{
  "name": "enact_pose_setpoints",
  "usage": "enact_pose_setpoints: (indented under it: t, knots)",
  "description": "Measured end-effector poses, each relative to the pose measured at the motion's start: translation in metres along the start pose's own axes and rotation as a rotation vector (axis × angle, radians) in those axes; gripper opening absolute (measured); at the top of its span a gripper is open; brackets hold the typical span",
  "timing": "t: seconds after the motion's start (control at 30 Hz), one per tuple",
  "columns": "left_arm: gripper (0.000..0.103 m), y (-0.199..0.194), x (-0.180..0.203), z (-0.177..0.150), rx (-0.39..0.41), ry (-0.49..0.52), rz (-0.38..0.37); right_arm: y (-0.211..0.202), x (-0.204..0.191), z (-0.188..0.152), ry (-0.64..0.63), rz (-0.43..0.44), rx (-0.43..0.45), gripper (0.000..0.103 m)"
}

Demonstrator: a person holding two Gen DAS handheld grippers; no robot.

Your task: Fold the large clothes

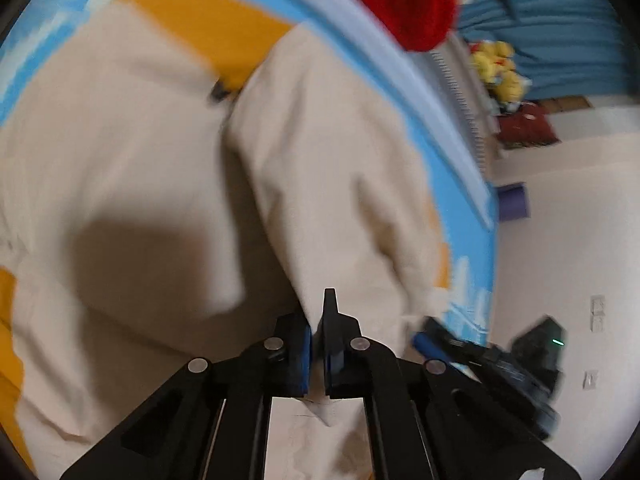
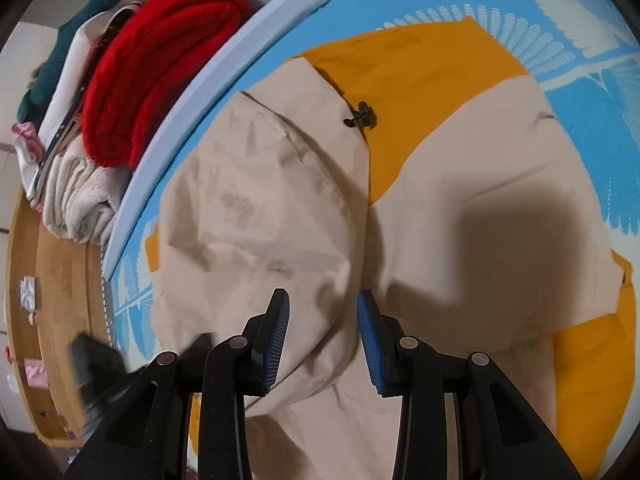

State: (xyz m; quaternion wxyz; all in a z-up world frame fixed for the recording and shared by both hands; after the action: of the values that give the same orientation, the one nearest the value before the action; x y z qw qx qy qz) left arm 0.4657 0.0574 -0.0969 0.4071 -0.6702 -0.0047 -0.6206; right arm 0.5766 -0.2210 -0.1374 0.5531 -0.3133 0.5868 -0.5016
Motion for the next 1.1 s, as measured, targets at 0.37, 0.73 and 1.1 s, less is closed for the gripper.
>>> enact_pose_setpoints:
  t: [0.37,0.73,1.1]
  knots:
    - [0.018,0.015,-0.057,-0.008,-0.102,-0.096,0.264,0.032,0.013,-0.005,0.053,-0.126,-0.043,0.001]
    - [0.024,0.012,0.035,-0.023,-0.074,0.31,0.27,-0.029,-0.046,0.003,-0.132,0.048,0.244,0.015]
    - [0.023,0.038,0.003,-0.023,-0.204,0.194,0.329,0.044,-0.04,-0.018,-0.154,-0.136,-0.068,0.015]
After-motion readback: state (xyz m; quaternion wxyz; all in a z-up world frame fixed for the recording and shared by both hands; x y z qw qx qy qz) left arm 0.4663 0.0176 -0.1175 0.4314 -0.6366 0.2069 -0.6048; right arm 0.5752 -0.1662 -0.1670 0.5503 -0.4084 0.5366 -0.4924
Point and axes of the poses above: each gripper's, at about its wrist camera, not at the fingertips, and y roughly the way its jaws point, x to its right, z to its top, the point moved 2 cm from there along y, roughly the way its jaws point, and after that the axes turned 12 degrees about -z, right-handed, at the moved point
